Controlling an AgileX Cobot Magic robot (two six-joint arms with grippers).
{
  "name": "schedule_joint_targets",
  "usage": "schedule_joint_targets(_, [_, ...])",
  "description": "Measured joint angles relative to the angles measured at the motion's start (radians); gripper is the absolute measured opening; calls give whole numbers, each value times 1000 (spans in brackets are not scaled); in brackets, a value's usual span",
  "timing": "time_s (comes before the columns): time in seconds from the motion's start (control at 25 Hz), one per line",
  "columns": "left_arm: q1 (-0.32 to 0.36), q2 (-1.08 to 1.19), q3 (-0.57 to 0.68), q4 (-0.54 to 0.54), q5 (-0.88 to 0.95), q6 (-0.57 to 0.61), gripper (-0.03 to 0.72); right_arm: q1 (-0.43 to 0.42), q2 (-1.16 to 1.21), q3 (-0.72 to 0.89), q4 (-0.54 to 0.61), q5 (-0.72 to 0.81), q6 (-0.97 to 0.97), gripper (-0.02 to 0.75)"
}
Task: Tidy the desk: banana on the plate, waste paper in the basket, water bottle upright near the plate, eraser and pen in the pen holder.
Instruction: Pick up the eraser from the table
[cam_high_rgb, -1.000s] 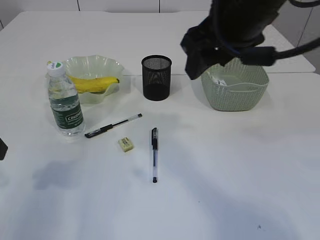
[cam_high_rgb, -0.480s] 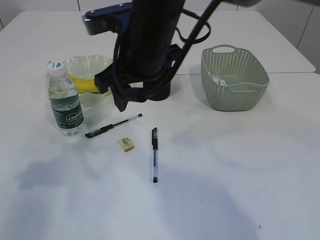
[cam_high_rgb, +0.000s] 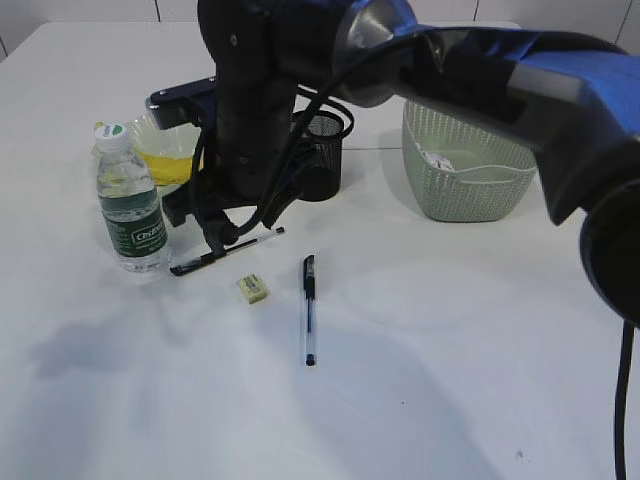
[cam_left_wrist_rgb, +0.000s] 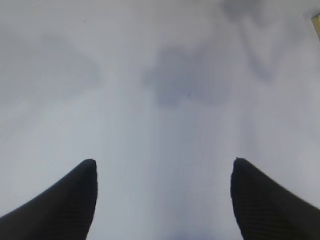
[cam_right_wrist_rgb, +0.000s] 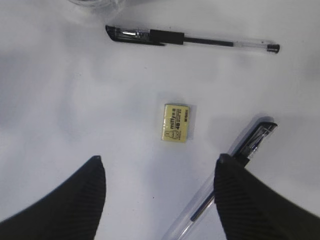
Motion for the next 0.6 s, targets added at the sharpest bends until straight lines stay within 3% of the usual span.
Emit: schedule_joint_targets(0.6, [0,0,0,0,0,0,591,0,129,-14,-10,0,36,501])
